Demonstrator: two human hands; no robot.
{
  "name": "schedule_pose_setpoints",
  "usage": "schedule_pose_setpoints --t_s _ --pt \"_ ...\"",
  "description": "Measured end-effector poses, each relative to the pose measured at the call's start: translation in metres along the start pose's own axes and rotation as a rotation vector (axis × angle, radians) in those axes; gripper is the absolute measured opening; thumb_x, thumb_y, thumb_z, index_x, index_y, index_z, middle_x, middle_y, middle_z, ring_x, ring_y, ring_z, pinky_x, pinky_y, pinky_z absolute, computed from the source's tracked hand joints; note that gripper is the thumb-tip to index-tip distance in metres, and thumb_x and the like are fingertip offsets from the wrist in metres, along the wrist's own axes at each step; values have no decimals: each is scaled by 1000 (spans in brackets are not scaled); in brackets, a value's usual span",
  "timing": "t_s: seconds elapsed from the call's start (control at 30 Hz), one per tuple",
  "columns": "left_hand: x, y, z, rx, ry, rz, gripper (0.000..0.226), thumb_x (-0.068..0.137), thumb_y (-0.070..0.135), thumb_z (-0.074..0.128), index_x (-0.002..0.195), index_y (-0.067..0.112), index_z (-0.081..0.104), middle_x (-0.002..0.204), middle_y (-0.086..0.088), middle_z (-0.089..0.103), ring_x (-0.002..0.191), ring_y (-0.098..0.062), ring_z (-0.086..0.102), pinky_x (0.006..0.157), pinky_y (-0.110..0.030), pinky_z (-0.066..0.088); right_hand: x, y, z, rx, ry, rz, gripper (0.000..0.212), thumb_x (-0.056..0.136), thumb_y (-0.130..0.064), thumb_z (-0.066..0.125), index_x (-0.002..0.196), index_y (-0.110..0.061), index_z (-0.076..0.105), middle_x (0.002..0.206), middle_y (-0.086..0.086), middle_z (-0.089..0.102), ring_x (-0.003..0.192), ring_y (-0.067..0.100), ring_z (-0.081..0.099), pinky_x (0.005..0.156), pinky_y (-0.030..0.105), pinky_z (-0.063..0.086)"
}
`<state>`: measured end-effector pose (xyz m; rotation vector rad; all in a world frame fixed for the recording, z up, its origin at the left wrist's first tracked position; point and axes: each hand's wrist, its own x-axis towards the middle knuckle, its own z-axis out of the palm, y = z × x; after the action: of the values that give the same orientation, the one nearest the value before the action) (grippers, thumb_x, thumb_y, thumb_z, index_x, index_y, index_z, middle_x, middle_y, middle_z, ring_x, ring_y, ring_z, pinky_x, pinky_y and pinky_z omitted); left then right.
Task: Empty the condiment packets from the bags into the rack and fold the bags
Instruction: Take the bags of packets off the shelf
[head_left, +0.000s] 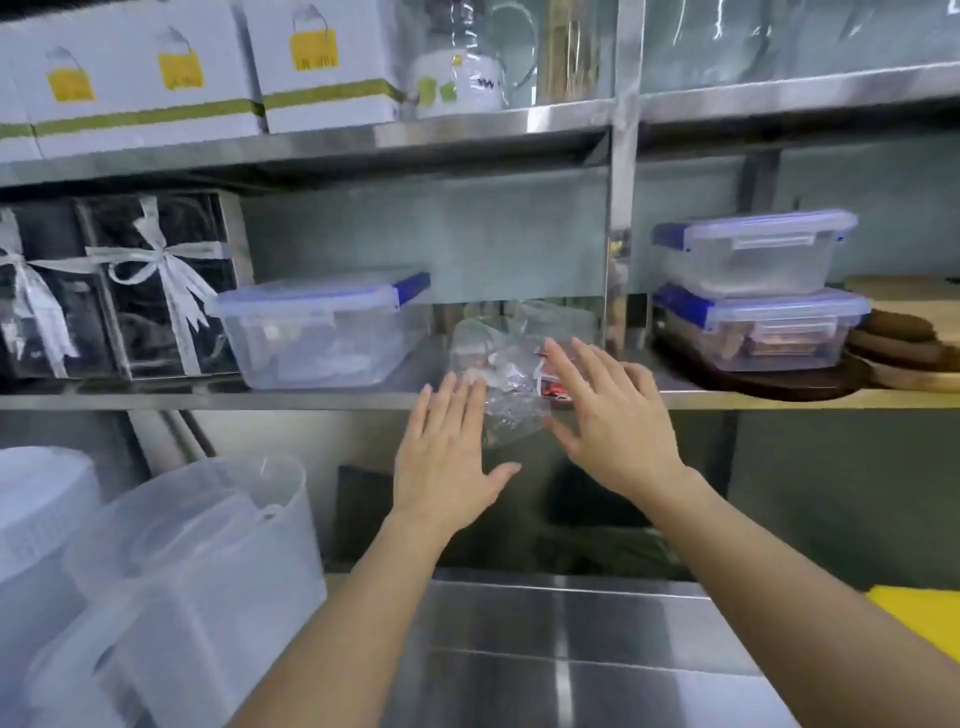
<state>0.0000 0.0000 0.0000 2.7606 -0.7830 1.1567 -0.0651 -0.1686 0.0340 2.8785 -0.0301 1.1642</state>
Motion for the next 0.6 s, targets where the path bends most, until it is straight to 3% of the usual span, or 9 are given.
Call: schedule_pose_setpoints --t_s 0.07,0.13,0.27,0.4,0.47,0.6 --pt "5 3 7 32 -8 3 101 74 67 53 144 9 10 153 -10 28 142 -25 20 114 -40 -3 10 0 7 -32 8 -54 68 87 -42 53 145 -20 26 143 8 47 132 25 42 104 42 35" --pt "8 7 12 90 26 10 100 67 61 65 139 5 25 144 -13 42 136 -28 34 114 -42 6 18 -1 13 -89 -3 -59 61 88 -42 50 140 -16 33 135 7 54 125 25 49 99 40 37" --pt "16 10 13 161 98 0 67 62 43 77 116 10 54 120 -8 61 119 -24 53 111 -42 28 27 -16 19 -81 49 -49 44 86 -40 54 118 -10 54 111 8 68 103 27 62 89 40 41" --pt "23 3 15 171 220 117 38 65 25 76 101 17 67 109 -2 70 113 -19 59 108 -42 20 31 -26 16 -173 96 1 29 64 -25 80 85 -10 67 79 7 73 75 27 68 78 38 49" --pt "27 0 14 165 259 167 31 66 20 76 97 17 70 102 -1 73 107 -17 63 109 -42 22 35 -27 16 -171 89 6 28 55 -18 85 76 -9 68 74 8 73 71 27 68 76 39 50" --pt "30 -6 10 29 286 196 22 60 8 81 80 10 74 81 -7 76 81 -18 72 103 -45 39 39 -20 15 -184 54 -29 8 67 -9 72 75 -9 70 76 7 74 76 26 69 84 37 36"
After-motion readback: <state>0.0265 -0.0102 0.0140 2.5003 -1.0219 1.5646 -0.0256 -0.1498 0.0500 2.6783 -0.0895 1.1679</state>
